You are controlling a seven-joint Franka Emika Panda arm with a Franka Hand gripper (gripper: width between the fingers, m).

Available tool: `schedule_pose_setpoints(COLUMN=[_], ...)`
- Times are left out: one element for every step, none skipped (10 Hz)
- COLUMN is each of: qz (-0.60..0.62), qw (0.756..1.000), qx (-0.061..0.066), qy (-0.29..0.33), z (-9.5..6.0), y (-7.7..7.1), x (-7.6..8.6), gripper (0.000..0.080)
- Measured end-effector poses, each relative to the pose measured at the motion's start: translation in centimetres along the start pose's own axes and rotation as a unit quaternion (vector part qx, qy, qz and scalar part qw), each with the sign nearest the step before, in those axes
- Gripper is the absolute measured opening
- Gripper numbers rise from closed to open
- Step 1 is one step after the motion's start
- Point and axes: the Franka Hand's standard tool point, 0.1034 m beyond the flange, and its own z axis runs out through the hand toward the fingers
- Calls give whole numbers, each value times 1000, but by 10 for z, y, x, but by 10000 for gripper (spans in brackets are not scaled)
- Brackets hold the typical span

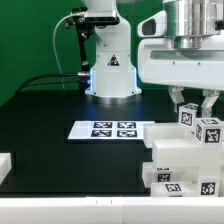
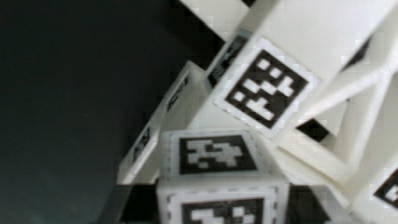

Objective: Assemble chair

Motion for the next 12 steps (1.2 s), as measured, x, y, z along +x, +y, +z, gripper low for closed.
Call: schedule_pose_setpoints(qz=[74,127,173,217,265,296,323,352,366,405,414,409], qw=[997,992,985,976,964,955,946,935,930,913,909,911], qx=[5,8,15,20,21,24,26,28,29,29,29,29], qy=[-4,-9,-12,-16,-20,-22,-23,-26,-26,-29,-31,-30], z=[0,0,0,1,1,1,2,1,1,1,1,1], y=[0,-1,-2,-3,-4,-5,-7,-8,-9,-11,-11,-11], x=[0,0,0,0,-1,-1,-1,-3,-4,-5,-6,-6], gripper=[281,281,282,282,282,282,282,282,282,282,282,362])
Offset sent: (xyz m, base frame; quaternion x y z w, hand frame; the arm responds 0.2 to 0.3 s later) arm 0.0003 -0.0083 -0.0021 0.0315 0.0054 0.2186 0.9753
